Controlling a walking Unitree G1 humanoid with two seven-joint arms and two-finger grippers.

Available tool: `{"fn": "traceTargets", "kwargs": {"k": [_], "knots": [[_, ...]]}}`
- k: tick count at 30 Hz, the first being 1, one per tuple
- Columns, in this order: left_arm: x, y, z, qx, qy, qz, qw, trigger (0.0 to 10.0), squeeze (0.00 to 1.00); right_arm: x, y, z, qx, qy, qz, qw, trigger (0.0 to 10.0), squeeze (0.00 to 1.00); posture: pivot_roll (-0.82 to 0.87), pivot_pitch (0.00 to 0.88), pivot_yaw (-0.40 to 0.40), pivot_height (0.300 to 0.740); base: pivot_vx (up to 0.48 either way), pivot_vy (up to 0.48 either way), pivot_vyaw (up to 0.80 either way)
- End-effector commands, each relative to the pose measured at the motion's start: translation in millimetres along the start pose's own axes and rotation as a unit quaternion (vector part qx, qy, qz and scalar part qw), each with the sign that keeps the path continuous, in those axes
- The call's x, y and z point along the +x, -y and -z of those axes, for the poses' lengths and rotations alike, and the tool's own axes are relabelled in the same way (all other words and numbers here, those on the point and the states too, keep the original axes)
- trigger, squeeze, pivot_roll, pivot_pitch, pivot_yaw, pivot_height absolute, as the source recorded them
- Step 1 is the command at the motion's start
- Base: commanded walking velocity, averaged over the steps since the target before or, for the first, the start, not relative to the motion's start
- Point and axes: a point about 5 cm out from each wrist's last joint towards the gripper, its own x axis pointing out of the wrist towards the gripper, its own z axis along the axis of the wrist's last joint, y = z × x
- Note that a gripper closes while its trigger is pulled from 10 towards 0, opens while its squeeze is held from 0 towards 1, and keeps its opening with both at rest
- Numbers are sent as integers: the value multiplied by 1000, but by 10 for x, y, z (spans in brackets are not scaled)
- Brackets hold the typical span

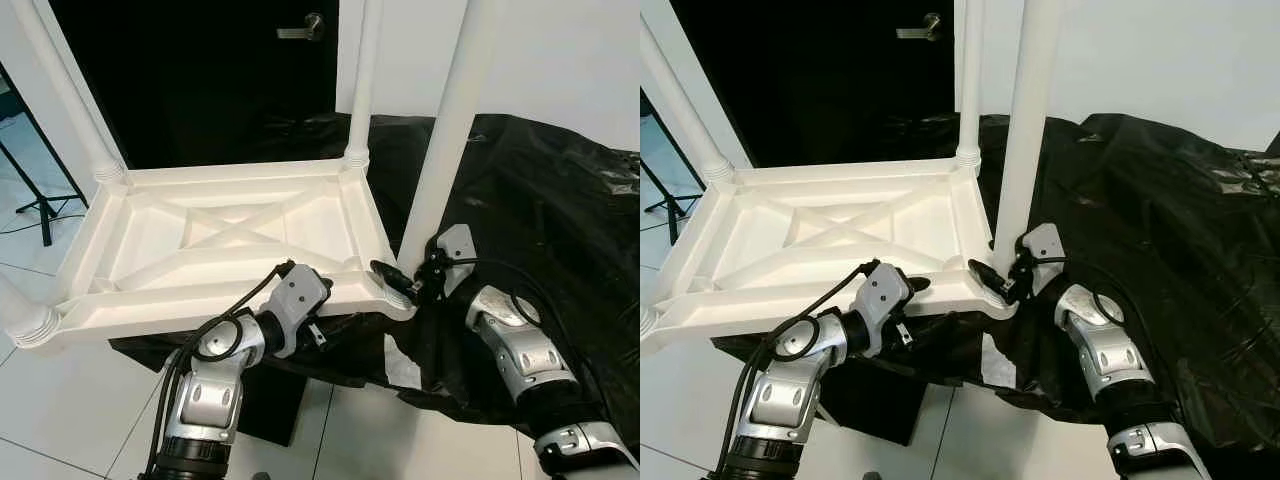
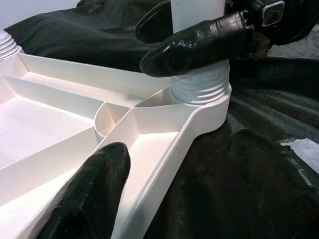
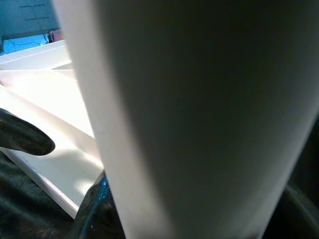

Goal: Building children table

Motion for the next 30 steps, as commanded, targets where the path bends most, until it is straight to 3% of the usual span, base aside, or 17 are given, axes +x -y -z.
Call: {"fn": "traceTargets", "kwargs": {"k": [1,2,4,5,9,11,14,16,23,27,30], "knots": [[-21,-72,-11,8,-1,-84,996,10000,0,-55,36,119,-5,-37,15,999,0,0,45,0,-30,740,0,0,0],[-21,-72,-11,8,-1,-84,996,10000,0,-55,36,119,-5,-37,15,999,0,0,45,0,-30,740,0,0,0],[-10,-80,0,8,-5,-92,996,10000,0,-69,54,146,0,-45,52,998,4627,0,45,0,-31,740,0,0,0],[-7,-84,5,7,-7,-95,995,10000,0,-74,54,153,-2,-46,66,997,10000,0,45,0,-31,740,0,0,0],[-8,-94,13,6,-8,-98,995,10000,0,-96,3,190,21,-47,122,991,10000,0,41,0,-29,740,0,0,0],[-8,-94,13,6,-8,-98,995,10000,0,-96,3,190,21,-47,122,991,10000,0,41,0,-29,740,0,0,0],[-7,-61,31,1,-10,-92,996,10000,0,-127,-87,218,40,-54,195,978,10000,0,33,0,-20,740,0,0,0],[-7,-50,33,0,-10,-90,996,10000,0,-123,-129,214,44,-54,211,975,10000,0,29,0,-17,740,0,0,0],[-8,-48,29,1,-9,-88,996,10000,0,-31,-262,156,64,-45,251,965,10000,0,30,0,-21,740,0,0,0],[-23,-63,20,-1,-7,-94,996,10000,0,40,-343,50,78,-30,310,947,10000,0,31,0,-23,740,0,0,0],[-23,-62,18,-1,-7,-95,995,10000,0,58,-361,21,79,-28,324,942,10000,0,32,0,-24,740,0,0,0]]}}
